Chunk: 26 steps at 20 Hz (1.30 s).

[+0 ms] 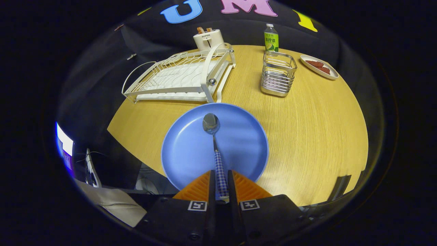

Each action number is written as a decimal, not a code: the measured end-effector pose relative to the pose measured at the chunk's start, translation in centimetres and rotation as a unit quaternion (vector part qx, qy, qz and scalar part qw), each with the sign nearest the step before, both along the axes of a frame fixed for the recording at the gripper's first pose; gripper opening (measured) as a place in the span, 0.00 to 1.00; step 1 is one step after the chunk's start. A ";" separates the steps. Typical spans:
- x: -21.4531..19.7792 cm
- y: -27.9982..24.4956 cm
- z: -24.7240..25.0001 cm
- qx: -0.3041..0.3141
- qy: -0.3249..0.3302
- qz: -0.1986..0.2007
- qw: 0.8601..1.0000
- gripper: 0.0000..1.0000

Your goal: Take the plate from the dish rack, then take the spoon from the basket and place it into the plate.

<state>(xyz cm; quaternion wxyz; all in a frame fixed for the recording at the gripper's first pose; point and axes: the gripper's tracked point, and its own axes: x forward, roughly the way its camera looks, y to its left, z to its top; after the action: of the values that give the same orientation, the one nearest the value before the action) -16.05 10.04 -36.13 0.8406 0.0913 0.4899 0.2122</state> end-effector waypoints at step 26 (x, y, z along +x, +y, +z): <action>13.4 -6.5 20.0 -0.013 -0.242 -0.107 0.964 0.99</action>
<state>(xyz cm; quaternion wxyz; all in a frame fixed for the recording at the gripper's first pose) -2.68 3.51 -16.12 0.9532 0.0782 0.2616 0.1301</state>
